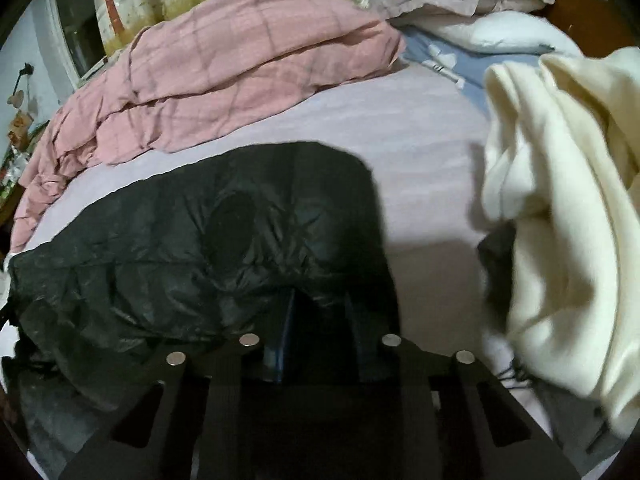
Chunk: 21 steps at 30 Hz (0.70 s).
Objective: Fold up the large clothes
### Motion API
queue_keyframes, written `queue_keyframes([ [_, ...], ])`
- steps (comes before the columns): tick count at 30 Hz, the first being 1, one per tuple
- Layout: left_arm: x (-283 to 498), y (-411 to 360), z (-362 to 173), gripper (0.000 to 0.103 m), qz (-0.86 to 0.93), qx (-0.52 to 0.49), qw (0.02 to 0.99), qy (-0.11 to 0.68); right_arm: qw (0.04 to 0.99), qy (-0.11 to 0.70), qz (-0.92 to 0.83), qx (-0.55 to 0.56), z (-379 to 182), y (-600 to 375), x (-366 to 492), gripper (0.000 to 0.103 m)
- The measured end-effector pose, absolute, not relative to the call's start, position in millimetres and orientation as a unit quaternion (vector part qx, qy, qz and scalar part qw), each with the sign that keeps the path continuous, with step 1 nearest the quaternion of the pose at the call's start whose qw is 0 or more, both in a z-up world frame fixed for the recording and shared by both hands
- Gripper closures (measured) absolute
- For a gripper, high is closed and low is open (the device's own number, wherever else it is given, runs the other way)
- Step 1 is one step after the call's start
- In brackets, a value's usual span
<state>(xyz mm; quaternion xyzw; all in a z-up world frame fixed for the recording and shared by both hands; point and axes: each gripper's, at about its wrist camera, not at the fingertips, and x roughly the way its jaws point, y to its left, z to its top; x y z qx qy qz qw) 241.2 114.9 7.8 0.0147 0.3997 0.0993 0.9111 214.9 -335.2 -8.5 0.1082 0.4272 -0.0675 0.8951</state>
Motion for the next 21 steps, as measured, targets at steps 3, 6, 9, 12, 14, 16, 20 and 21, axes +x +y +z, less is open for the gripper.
queue_keyframes([
  [3,243,111,0,0.099,0.078,0.013,0.908,0.412,0.892,0.43,-0.084,0.111,-10,-350,215,0.085],
  [6,225,114,27,0.096,0.041,-0.028,0.939,0.339,0.896,0.414,-0.067,0.147,11,-363,205,0.085],
  [9,205,111,59,0.08,0.039,-0.007,0.963,0.266,0.906,0.405,-0.036,0.116,42,-354,197,0.085],
  [12,193,107,68,0.073,0.016,-0.011,0.971,0.238,0.895,0.444,-0.006,0.043,62,-331,194,0.085],
  [14,198,101,62,0.072,-0.002,-0.003,0.969,0.248,0.874,0.482,0.032,0.051,58,-322,197,0.076],
  [16,211,92,50,0.072,0.009,0.028,0.958,0.285,0.86,0.504,0.047,0.061,46,-319,202,0.056],
  [20,245,81,0,0.072,0.044,0.061,0.9,0.429,0.839,0.542,0.006,0.046,0,-317,214,0.056],
  [21,247,85,-7,0.072,0.041,0.05,0.896,0.439,0.845,0.532,-0.005,0.05,-7,-320,216,0.056],
])
